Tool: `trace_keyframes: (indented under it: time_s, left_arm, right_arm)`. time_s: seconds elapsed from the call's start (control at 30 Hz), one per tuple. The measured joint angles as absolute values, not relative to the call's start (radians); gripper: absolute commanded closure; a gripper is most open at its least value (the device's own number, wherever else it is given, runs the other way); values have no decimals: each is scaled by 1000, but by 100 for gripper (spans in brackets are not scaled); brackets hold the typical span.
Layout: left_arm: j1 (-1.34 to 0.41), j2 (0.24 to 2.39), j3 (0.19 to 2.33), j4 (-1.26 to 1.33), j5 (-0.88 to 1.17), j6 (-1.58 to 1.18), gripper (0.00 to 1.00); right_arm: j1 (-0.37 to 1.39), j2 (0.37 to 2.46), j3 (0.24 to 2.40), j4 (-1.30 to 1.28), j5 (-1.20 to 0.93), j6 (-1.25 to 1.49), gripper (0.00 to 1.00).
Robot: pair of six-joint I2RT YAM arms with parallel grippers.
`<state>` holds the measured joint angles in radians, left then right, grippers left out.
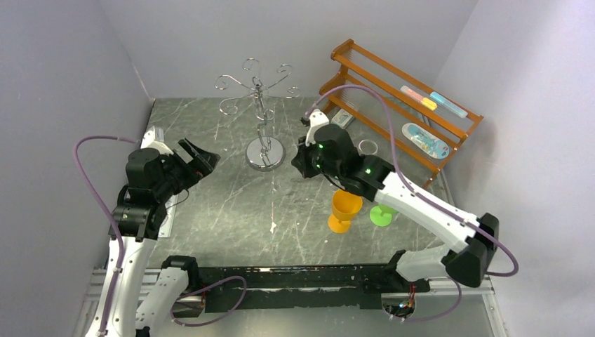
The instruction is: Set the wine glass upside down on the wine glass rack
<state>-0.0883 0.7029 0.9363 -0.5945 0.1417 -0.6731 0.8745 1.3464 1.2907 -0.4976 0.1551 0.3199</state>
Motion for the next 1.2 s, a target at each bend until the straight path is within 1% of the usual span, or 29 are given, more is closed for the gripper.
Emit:
trace_keyframes:
  time_s: [0.1, 0.23, 0.37, 0.6, 0.77, 0.9, 1.07, 1.2]
  left_arm:
    - [-88, 693, 934, -654, 155, -786, 3]
    - [-88, 610, 916, -675, 172, -937, 3]
    - [-88, 527, 871, -654, 223, -1090, 3]
    - [-88, 529, 691, -549, 369, -1329, 3]
    - [-88, 527, 653, -489, 394, -1444, 3]
    - [-88, 504, 691, -478, 342, -1489, 3]
    - [-88, 444, 748, -491, 263, -1542, 13]
    - [-88, 423, 748, -510, 209, -1579, 15]
  right_arm:
    - [885, 1260, 1193, -334, 110, 329, 100]
    - [921, 1180, 1029, -64, 72, 336, 100]
    - [979, 1175, 921, 155, 63, 329, 100]
    - [1077, 1215, 852, 481, 70, 278, 100]
    - [1155, 1256, 830, 647, 93, 208, 100]
    - [1195, 1291, 821, 725, 106, 160, 100]
    - [1208, 1308, 809, 800, 113, 152, 100]
    - [1213, 1308, 784, 872, 131, 168, 100]
